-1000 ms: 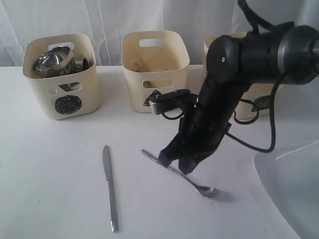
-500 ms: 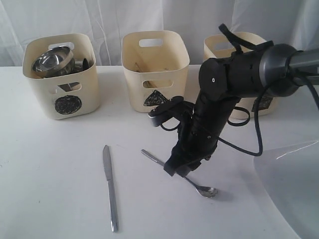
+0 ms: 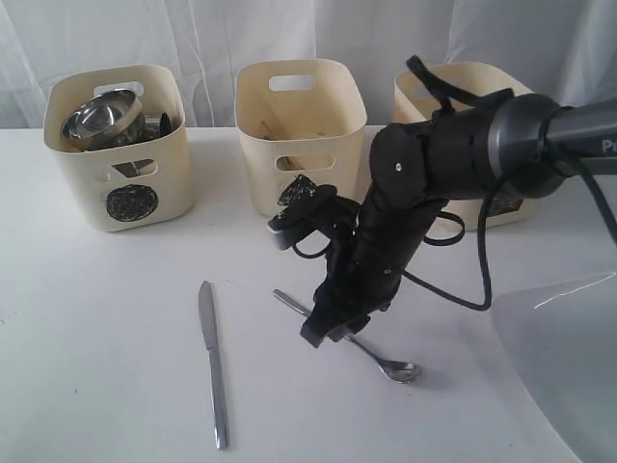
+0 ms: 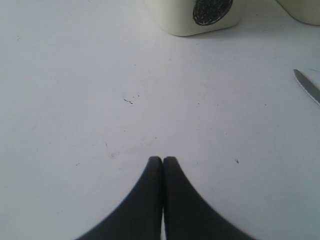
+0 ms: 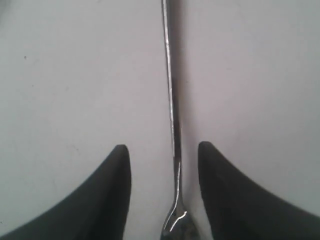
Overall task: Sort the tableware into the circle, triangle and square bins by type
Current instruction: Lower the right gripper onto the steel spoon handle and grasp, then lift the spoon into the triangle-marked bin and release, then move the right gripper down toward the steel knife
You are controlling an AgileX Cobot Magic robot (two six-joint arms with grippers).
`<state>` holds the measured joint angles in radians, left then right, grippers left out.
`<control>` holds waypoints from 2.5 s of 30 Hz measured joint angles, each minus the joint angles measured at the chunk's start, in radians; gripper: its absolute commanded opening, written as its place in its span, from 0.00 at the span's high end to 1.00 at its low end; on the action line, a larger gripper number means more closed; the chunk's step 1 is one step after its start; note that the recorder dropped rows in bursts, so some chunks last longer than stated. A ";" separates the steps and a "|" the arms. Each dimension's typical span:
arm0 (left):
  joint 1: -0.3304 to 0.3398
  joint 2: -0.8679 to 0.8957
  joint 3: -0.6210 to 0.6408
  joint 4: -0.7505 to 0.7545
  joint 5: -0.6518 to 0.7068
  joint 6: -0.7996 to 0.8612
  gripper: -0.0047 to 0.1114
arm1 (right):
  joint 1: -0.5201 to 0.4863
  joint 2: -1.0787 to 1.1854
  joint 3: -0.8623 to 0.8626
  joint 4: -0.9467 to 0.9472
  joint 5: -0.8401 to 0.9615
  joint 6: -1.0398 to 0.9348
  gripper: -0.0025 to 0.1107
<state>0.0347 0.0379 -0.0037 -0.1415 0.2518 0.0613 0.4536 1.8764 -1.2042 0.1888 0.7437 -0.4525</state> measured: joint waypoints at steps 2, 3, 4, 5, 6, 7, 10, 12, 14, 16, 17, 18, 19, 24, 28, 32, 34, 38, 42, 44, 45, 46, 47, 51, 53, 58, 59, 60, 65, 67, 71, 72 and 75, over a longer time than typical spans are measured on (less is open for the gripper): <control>0.000 0.000 0.000 0.000 0.000 0.000 0.96 | 0.021 0.010 0.002 -0.036 -0.005 0.012 0.61; 0.000 0.000 0.000 0.000 0.000 0.000 0.96 | 0.028 0.015 0.002 -0.045 -0.009 0.026 0.61; 0.000 0.000 0.000 0.000 0.000 0.000 0.96 | 0.032 0.025 0.002 -0.057 -0.017 0.041 0.61; 0.000 0.000 0.000 0.000 0.000 0.000 0.96 | 0.034 0.035 0.002 -0.061 -0.019 0.051 0.61; 0.000 0.000 0.000 0.000 0.000 0.000 0.96 | 0.035 0.044 0.002 -0.063 -0.022 0.060 0.61; 0.000 0.000 0.000 0.000 0.000 0.000 0.96 | 0.035 0.058 0.002 -0.067 -0.023 0.071 0.61; 0.000 0.000 0.000 0.000 0.000 0.000 0.96 | 0.035 0.093 0.002 -0.071 -0.021 0.082 0.61; 0.000 0.000 0.000 0.000 0.000 0.000 0.96 | 0.035 0.103 0.002 -0.080 -0.017 0.086 0.61; 0.000 0.000 0.000 0.000 0.000 0.000 0.96 | 0.035 0.108 -0.002 -0.080 -0.014 0.088 0.63; 0.000 0.000 0.000 0.000 0.000 0.000 0.96 | 0.035 0.113 -0.005 -0.082 -0.010 0.088 0.69; 0.000 0.000 0.000 0.000 0.000 0.000 0.96 | 0.035 0.115 -0.007 -0.084 -0.007 0.088 0.73; 0.000 0.000 0.000 0.000 0.000 0.000 0.96 | 0.035 0.117 -0.008 -0.086 -0.005 0.088 0.77; 0.000 0.000 0.000 0.000 0.000 0.000 0.96 | 0.035 0.119 -0.011 -0.089 -0.005 0.088 0.80; 0.000 0.000 0.000 0.000 0.000 0.000 0.96 | 0.035 0.123 -0.011 -0.097 -0.006 0.089 0.97; 0.000 0.000 0.000 0.000 0.000 0.000 0.96 | 0.035 0.123 -0.011 -0.097 -0.006 0.089 0.98; 0.000 0.000 0.000 0.000 0.000 0.000 0.96 | 0.035 0.123 -0.011 -0.095 -0.012 0.089 0.98; 0.000 0.000 0.000 0.000 0.000 0.000 0.96 | 0.035 0.123 -0.022 -0.095 -0.004 0.089 0.98; 0.000 0.000 0.000 0.000 0.000 0.000 0.96 | 0.035 0.112 -0.062 -0.092 0.056 0.089 0.98; 0.000 0.000 0.000 0.000 0.000 0.000 0.96 | 0.037 0.018 -0.131 -0.092 0.072 0.089 0.98; 0.000 0.000 0.000 0.000 0.000 0.000 0.96 | 0.037 -0.050 -0.176 -0.093 0.034 0.089 0.98; 0.000 0.000 0.000 0.000 0.000 0.000 0.96 | 0.037 -0.080 -0.190 -0.093 0.011 0.091 0.98; 0.000 0.000 0.000 0.000 0.000 0.000 0.96 | 0.035 -0.106 -0.202 -0.093 -0.025 0.098 0.98; 0.000 0.000 0.000 0.000 0.000 0.000 0.96 | 0.035 -0.128 -0.209 -0.093 -0.071 0.110 0.98; 0.000 0.000 0.000 0.000 0.000 0.000 0.96 | 0.013 -0.153 -0.211 -0.092 -0.288 0.170 0.98; 0.000 0.000 0.000 0.000 0.000 0.000 0.96 | -0.002 -0.142 -0.211 -0.092 -0.420 0.206 0.98; 0.000 0.000 0.000 0.000 0.000 0.000 0.96 | -0.018 -0.085 -0.211 -0.092 -0.765 0.338 0.98; 0.000 0.000 0.000 0.000 0.000 0.000 0.96 | -0.018 -0.069 -0.211 -0.090 -0.846 0.350 0.98; 0.000 0.000 0.000 0.000 0.000 0.000 0.96 | -0.018 -0.052 -0.211 -0.090 -0.924 0.357 0.98; 0.000 0.000 0.000 0.000 0.000 0.000 0.96 | -0.018 0.048 -0.211 -0.090 -1.201 0.343 0.98; 0.000 0.000 0.000 0.000 0.000 0.000 0.96 | -0.022 0.096 -0.211 -0.090 -1.285 0.289 0.98; 0.000 0.000 0.000 0.000 0.000 0.000 0.96 | -0.037 0.205 -0.239 -0.090 -1.404 0.173 0.98; 0.000 0.000 0.000 0.000 0.000 0.000 0.96 | -0.042 0.222 -0.250 -0.090 -1.404 0.164 0.98; 0.000 0.000 0.000 0.000 0.000 0.000 0.96 | -0.063 0.275 -0.297 -0.090 -1.391 0.151 0.92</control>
<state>0.0347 0.0379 -0.0037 -0.1415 0.2518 0.0613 0.3910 2.1516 -1.5014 0.0992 -0.6476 -0.3014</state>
